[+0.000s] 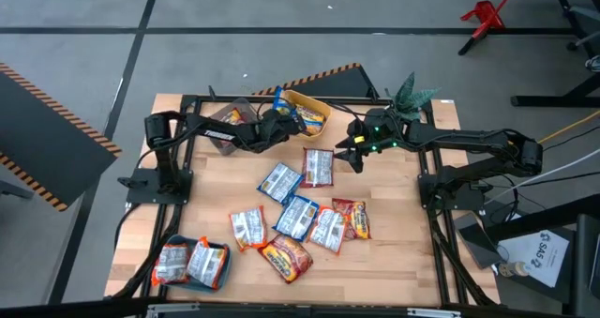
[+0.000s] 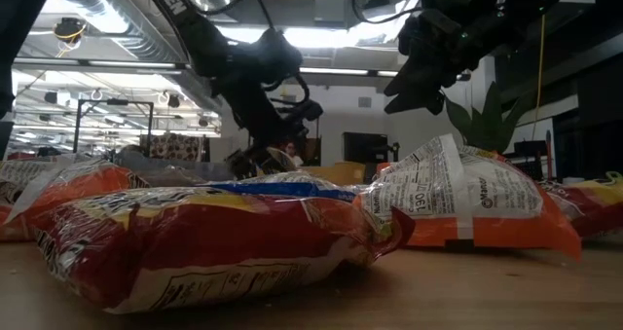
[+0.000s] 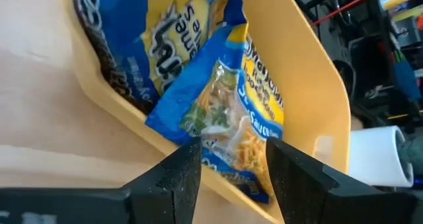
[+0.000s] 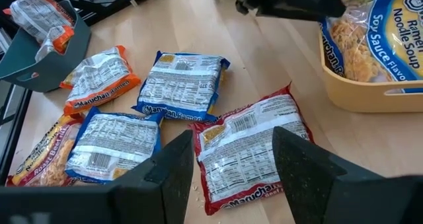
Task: Sort Maruchan noodles
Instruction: Put the blue noodle pack into the yellow bin
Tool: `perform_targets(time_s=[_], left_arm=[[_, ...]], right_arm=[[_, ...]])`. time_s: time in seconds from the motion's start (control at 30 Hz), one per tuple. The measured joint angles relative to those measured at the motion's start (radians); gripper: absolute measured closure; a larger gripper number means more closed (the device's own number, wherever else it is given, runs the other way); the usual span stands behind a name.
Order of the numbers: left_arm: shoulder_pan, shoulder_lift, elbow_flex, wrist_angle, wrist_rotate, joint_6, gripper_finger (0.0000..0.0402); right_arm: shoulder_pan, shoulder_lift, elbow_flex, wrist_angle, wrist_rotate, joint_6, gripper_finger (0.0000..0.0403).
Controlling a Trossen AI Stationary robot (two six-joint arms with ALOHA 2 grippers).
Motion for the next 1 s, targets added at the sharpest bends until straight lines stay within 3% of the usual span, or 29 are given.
perform_targets(time_s=[0.2,0.37,0.5,0.63,0.7,0.83,1.0], left_arm=[[0.021,0.006,0.000,0.004,0.008,-0.024,0.0239],[0.028,-0.039,0.000,0.033,0.085,0.030,0.0239],[0.027,-0.130,0.000,0.000,0.233,0.161,0.0239],[0.024,-0.240,0.000,-0.152,0.431,0.288,0.0239],[0.009,-0.291,0.000,-0.270,0.481,0.333,0.0239],[-0.057,-0.391,0.000,-0.522,0.468,0.383,0.0239],[-0.172,-0.451,0.000,-0.667,0.364,0.395,0.0239]], right_arm=[[0.000,0.000,0.000,0.000,0.000,0.000,0.0212],[0.000,0.000,0.000,0.000,-0.001,0.000,0.0212],[0.000,0.000,0.000,-0.001,-0.028,0.000,0.0212],[0.001,0.000,0.000,-0.001,-0.058,-0.001,0.0212],[0.009,0.006,0.000,0.010,-0.042,-0.001,0.0212],[0.056,0.068,0.001,0.110,0.012,-0.015,0.0212],[0.156,0.196,0.000,0.259,0.038,0.024,0.0212]])
